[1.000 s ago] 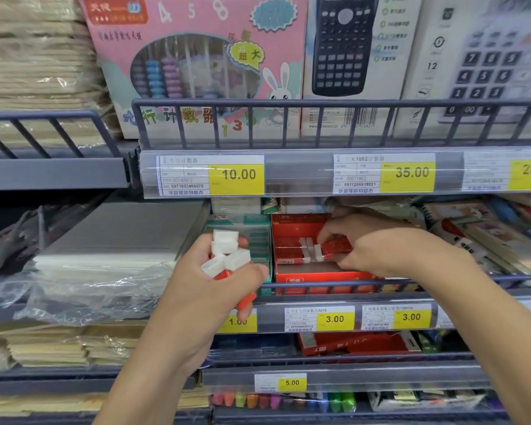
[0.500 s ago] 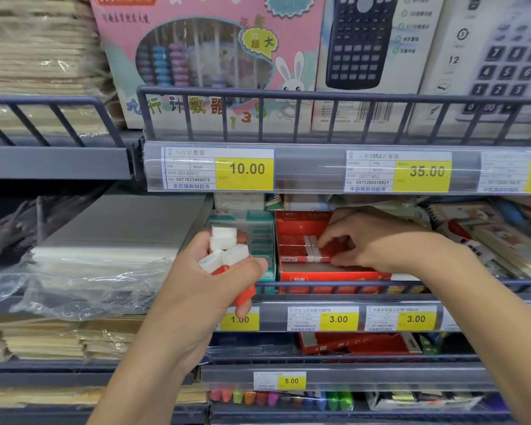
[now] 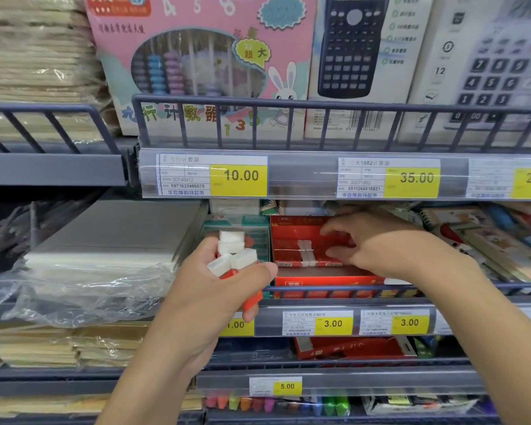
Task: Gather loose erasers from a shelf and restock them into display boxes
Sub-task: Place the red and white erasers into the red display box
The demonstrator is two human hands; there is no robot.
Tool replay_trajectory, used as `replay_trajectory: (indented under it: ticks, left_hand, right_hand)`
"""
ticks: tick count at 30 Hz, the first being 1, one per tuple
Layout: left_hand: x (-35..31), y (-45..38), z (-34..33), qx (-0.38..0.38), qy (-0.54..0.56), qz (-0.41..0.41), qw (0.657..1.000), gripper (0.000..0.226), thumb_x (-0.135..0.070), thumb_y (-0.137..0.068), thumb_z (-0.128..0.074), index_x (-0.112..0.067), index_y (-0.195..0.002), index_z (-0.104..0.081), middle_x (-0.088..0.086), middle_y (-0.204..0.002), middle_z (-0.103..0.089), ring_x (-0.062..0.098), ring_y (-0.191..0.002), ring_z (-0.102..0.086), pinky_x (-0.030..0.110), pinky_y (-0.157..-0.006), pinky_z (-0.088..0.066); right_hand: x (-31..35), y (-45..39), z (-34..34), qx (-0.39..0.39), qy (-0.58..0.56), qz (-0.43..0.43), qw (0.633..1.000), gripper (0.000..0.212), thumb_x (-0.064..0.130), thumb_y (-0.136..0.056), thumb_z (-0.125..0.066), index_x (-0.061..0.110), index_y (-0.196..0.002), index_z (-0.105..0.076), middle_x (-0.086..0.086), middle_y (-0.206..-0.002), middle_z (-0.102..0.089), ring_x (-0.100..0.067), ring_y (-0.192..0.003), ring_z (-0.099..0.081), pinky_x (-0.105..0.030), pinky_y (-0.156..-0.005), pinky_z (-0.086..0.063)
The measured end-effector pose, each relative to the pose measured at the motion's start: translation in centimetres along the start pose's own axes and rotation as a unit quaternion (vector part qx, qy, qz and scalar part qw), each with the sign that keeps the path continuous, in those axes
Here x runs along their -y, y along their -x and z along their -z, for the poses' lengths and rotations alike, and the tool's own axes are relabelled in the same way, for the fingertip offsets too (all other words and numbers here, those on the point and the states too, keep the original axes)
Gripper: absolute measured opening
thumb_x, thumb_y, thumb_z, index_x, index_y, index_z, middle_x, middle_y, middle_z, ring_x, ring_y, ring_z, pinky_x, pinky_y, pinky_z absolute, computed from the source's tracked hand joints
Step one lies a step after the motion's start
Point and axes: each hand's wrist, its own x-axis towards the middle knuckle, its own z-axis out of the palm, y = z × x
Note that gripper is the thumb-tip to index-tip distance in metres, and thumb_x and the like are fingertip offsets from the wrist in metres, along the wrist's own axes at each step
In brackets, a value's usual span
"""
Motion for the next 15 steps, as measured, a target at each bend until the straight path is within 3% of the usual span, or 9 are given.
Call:
replay_trajectory:
  ticks: [2,4,6,8,10,15]
  left_hand:
    - [0.0,0.0,-0.2,0.005,-0.008,-0.004,1.0,0.031,-0.034,-0.059,-0.09,-0.031,-0.078,-0.066,0.005,-0.064,-0.058,0.022,-0.048,-0.048,0.022,-0.049,-0.045]
    - [0.0,0.1,-0.5,0.01,-0.02,-0.012,1.0,0.033,-0.034,-0.059,-0.09,-0.028,-0.079,-0.065,0.004,-0.063,-0.059,0.021,-0.046,-0.048,0.023,-0.048,-0.044]
    - [-0.1,0.2,-1.0,0.012,-0.017,-0.02,1.0,0.034,-0.03,-0.06,-0.09,-0.025,-0.082,-0.065,0.002,-0.064,-0.061,0.02,-0.047,-0.049,0.024,-0.046,-0.043]
    - [-0.2,0.3,-1.4,0.011,-0.024,-0.023,0.999,0.038,-0.025,-0.061,-0.089,-0.02,-0.088,-0.064,-0.001,-0.067,-0.063,0.019,-0.047,-0.048,0.024,-0.045,-0.042]
    - [-0.3,0.4,-1.5,0.011,-0.035,-0.02,0.999,0.042,-0.022,-0.061,-0.089,-0.016,-0.093,-0.062,-0.003,-0.066,-0.063,0.017,-0.046,-0.048,0.023,-0.045,-0.042]
    - [-0.6,0.7,-0.9,0.04,-0.026,-0.014,0.999,0.045,-0.03,-0.054,-0.096,-0.027,-0.088,-0.067,-0.001,-0.071,-0.066,0.015,-0.053,-0.051,0.023,-0.046,-0.042]
  right_hand:
    - [1.0,1.1,0.3,-0.065,-0.065,0.034,0.995,0.026,0.051,-0.093,-0.061,0.046,-0.118,-0.063,0.031,-0.103,-0.063,0.007,-0.094,-0.058,-0.004,-0.071,-0.036]
    - [2.9,2.2,0.5,-0.083,-0.225,0.089,0.967,0.02,0.053,-0.09,-0.063,0.046,-0.108,-0.068,0.032,-0.093,-0.067,0.009,-0.085,-0.063,-0.005,-0.069,-0.044]
    - [4.6,2.8,0.4,-0.051,-0.349,0.158,0.922,0.022,0.044,-0.089,-0.068,0.038,-0.11,-0.072,0.019,-0.098,-0.073,-0.004,-0.088,-0.069,-0.019,-0.077,-0.054]
    - [5.9,2.9,0.2,-0.035,-0.403,0.197,0.893,0.023,0.034,-0.089,-0.073,0.029,-0.111,-0.073,0.008,-0.099,-0.074,-0.015,-0.087,-0.07,-0.04,-0.079,-0.059]
    - [6.4,2.7,-0.1,-0.033,-0.443,0.208,0.871,0.02,0.025,-0.089,-0.075,0.021,-0.108,-0.072,0.002,-0.096,-0.073,-0.021,-0.085,-0.07,-0.047,-0.077,-0.059]
    - [6.2,2.4,-0.1,-0.013,-0.497,0.237,0.835,0.02,0.012,-0.091,-0.073,0.009,-0.111,-0.072,-0.012,-0.094,-0.069,-0.019,-0.082,-0.065,-0.028,-0.075,-0.053]
